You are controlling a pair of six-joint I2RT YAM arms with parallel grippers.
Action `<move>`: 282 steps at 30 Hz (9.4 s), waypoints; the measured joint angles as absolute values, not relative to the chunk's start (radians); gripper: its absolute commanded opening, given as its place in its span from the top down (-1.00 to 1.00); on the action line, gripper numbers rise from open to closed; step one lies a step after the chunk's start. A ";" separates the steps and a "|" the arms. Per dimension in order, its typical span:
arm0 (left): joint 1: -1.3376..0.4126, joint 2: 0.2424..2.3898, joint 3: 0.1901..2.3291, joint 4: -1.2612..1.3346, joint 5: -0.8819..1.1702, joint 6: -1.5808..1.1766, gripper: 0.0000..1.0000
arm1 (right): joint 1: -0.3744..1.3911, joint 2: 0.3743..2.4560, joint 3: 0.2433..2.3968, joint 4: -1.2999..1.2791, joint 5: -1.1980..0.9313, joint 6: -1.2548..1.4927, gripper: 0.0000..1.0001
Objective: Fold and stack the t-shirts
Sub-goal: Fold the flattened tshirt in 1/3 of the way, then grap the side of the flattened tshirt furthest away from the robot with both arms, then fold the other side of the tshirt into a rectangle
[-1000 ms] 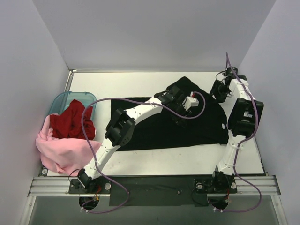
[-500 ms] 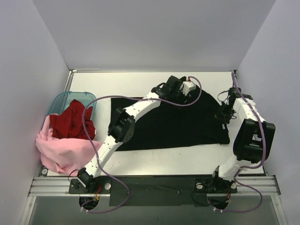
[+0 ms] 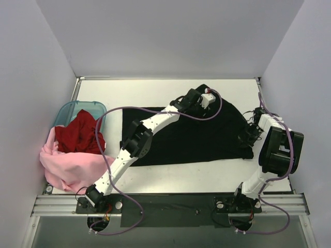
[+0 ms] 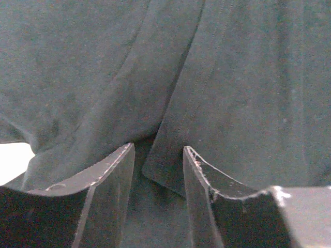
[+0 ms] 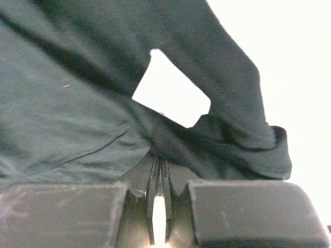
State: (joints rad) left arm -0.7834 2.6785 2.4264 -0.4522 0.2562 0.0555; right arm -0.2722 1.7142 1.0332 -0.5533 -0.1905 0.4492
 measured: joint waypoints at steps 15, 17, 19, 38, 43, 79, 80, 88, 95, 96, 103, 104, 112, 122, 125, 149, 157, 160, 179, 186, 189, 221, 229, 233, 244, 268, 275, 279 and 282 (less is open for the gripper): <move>-0.770 2.679 2.426 -0.452 0.121 0.098 0.54 | -0.424 1.728 0.988 -0.555 -0.210 0.482 1.00; -0.765 2.679 2.428 -0.452 0.153 0.095 0.42 | -0.413 1.723 0.986 -0.555 -0.205 0.476 1.00; -0.762 2.679 2.430 -0.451 0.202 0.084 0.33 | -0.395 1.719 0.987 -0.556 -0.181 0.468 1.00; -0.770 2.677 2.453 -0.397 0.344 -0.049 -0.12 | -0.307 1.716 1.008 -0.584 -0.112 0.424 1.00; -0.778 2.680 2.444 -0.406 0.346 -0.032 -0.03 | -0.307 1.716 1.008 -0.583 -0.115 0.420 1.00; -0.774 2.704 2.462 -0.436 0.324 0.051 1.00 | -0.347 1.717 0.990 -0.570 -0.139 0.418 1.00; -0.773 2.704 2.463 -0.437 0.319 0.057 1.00 | -0.348 1.717 0.989 -0.569 -0.139 0.419 1.00; -0.762 2.702 2.452 -0.437 0.301 0.075 1.00 | -0.367 1.713 0.977 -0.567 -0.142 0.425 1.00; -0.763 2.702 2.447 -0.438 0.303 0.091 0.70 | -0.349 1.709 0.979 -0.568 -0.146 0.412 0.96; -0.762 2.702 2.447 -0.438 0.305 0.094 0.47 | -0.340 1.710 0.984 -0.569 -0.149 0.407 0.94; -0.753 2.696 2.459 -0.439 0.363 0.118 -0.04 | -0.280 1.697 1.101 -0.589 -0.201 0.377 0.72; -0.752 2.692 2.462 -0.440 0.376 0.121 -0.05 | -0.276 1.687 1.121 -0.589 -0.211 0.373 0.68; -0.730 2.548 2.451 -0.526 0.495 0.144 -0.15 | -0.266 1.681 1.439 -0.637 -0.313 0.334 -0.07; -0.413 2.228 2.227 -0.625 0.547 0.192 -0.20 | -0.193 2.200 2.220 -0.604 -0.383 0.376 -0.18; -0.266 2.200 2.138 -0.663 0.519 0.236 -0.22 | -0.181 2.374 2.338 -0.524 -0.387 0.458 -0.18; -0.046 2.333 2.103 -0.983 0.441 0.565 -0.25 | -0.028 2.702 2.407 -0.236 -0.342 0.859 0.88; -0.047 2.340 2.103 -1.048 0.476 0.713 -0.27 | -0.034 2.701 2.368 -0.218 -0.347 0.840 1.00; -0.047 2.350 2.128 -1.056 0.477 0.748 -0.32 | -0.038 2.677 2.326 -0.195 -0.359 0.823 1.00; -0.091 2.519 2.301 -1.070 0.447 0.875 -0.06 | -0.038 2.360 2.063 -0.197 -0.430 0.624 1.00; -0.098 2.542 2.360 -1.166 0.463 0.947 0.65 | -0.038 2.356 2.032 -0.207 -0.447 0.607 1.00; -0.098 2.548 2.361 -1.219 0.471 0.981 1.00 | -0.038 2.355 2.029 -0.209 -0.455 0.601 1.00; -0.184 2.033 1.746 -1.229 0.459 1.067 1.00 | -0.289 1.528 1.149 -0.522 -0.505 0.347 1.00; -0.180 2.028 1.634 -1.206 0.361 1.094 1.00 | -0.323 1.558 1.054 -0.597 -0.462 0.309 1.00; -0.181 2.028 1.634 -1.192 0.334 1.111 1.00 | -0.362 1.565 1.054 -0.628 -0.434 0.300 1.00; -0.185 2.028 1.666 -1.184 0.303 1.133 1.00 | -0.361 1.591 1.068 -0.720 -0.394 0.276 1.00; -0.329 2.079 2.114 -1.272 0.582 1.011 -0.06 | -0.318 1.601 1.116 -0.672 -0.285 0.315 0.21; -0.549 2.093 1.943 -1.012 0.705 0.768 0.04 | -0.187 1.700 1.198 -0.624 -0.325 0.288 0.14; -0.544 2.105 1.764 -0.865 0.606 0.690 0.10 | -0.096 1.717 1.221 -0.593 -0.330 0.283 0.19; -0.517 2.116 1.678 -0.807 0.519 0.672 0.11 | -0.088 1.745 1.202 -0.569 -0.324 0.281 0.21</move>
State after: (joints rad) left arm -0.5175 2.1159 1.6775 -0.8074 0.5186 0.6720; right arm -0.0875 1.7454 1.2018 -0.5690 -0.3241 0.2813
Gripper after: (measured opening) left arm 0.453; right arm 0.405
